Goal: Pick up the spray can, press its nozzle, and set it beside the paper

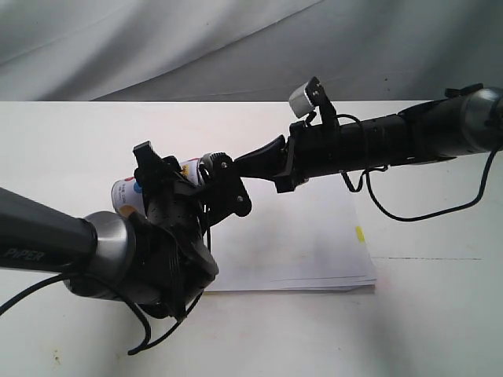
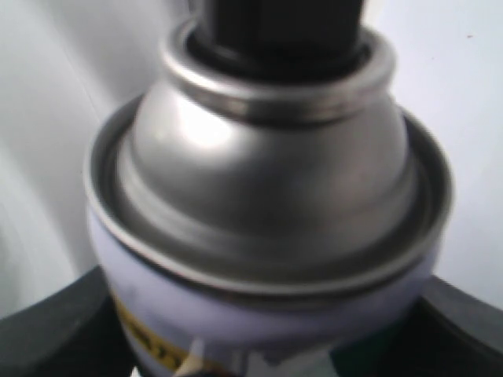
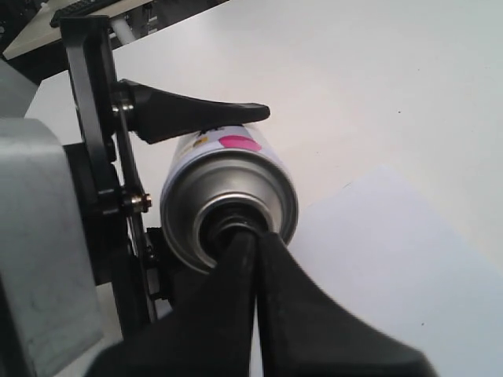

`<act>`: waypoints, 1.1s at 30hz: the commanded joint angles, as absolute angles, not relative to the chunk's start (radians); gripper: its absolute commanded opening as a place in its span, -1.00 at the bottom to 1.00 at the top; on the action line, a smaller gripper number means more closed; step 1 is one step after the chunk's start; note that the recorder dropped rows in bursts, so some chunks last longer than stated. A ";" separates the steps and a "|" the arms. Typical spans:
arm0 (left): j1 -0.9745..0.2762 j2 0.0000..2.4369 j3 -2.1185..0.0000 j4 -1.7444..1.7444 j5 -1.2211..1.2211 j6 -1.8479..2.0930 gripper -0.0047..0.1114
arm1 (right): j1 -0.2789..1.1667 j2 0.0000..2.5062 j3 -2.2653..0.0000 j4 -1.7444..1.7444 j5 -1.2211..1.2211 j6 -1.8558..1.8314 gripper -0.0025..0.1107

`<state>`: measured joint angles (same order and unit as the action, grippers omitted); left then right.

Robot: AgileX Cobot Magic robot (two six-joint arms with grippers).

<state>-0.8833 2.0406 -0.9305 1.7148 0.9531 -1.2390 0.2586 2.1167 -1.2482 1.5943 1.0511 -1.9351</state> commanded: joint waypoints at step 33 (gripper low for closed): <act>-0.888 2.029 -0.937 1.744 0.994 -1.236 -0.92 | 0.377 2.113 -1.258 1.606 0.949 -1.935 -0.96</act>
